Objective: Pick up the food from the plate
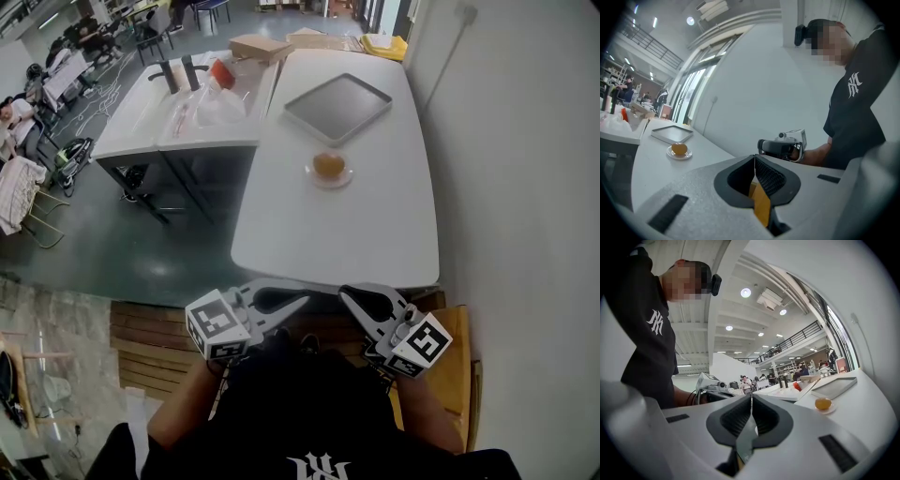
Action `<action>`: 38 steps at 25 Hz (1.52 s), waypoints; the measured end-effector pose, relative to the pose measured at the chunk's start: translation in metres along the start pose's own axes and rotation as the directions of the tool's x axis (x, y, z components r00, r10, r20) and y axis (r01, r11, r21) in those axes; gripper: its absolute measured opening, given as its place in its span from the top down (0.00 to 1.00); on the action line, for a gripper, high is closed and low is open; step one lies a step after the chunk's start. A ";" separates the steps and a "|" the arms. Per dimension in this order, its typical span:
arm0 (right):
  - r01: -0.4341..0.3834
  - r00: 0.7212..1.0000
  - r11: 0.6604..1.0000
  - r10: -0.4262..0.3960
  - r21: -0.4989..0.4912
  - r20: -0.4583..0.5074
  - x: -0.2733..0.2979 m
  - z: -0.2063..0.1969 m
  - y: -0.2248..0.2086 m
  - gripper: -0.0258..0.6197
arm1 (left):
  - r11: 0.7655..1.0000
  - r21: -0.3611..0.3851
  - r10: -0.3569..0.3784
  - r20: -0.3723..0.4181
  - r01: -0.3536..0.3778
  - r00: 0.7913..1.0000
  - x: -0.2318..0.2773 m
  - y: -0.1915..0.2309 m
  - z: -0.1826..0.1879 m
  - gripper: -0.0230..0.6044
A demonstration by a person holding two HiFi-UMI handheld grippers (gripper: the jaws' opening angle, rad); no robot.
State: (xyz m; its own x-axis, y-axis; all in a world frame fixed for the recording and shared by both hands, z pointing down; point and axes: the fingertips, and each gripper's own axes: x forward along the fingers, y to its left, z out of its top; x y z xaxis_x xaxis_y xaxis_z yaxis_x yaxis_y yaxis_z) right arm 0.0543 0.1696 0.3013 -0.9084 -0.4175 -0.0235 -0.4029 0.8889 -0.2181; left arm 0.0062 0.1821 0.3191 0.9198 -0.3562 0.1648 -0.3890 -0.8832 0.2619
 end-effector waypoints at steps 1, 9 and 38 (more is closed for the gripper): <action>0.004 1.000 1.000 -0.004 0.000 0.004 -0.001 0.001 -0.001 0.96 | 1.000 0.001 -0.001 -0.002 0.001 1.000 0.000 0.000 0.000 0.95; 0.037 0.999 0.999 -0.038 0.030 0.034 0.000 0.009 -0.014 0.96 | 0.999 -0.008 0.039 -0.005 -0.039 0.999 -0.017 0.014 0.009 0.95; 0.178 0.976 0.977 -0.190 -0.114 -0.107 0.118 0.019 -0.081 0.96 | 0.986 -0.096 -0.134 0.011 0.135 0.991 -0.038 0.148 0.006 0.95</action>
State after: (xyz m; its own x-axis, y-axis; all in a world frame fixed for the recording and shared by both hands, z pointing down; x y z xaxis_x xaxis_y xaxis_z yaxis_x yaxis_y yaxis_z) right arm -0.0180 0.0447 0.2976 -0.8218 -0.5565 0.1226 -0.5684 0.8159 -0.1064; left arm -0.0862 0.0630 0.3454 0.9641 -0.2381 0.1173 -0.2649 -0.8899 0.3714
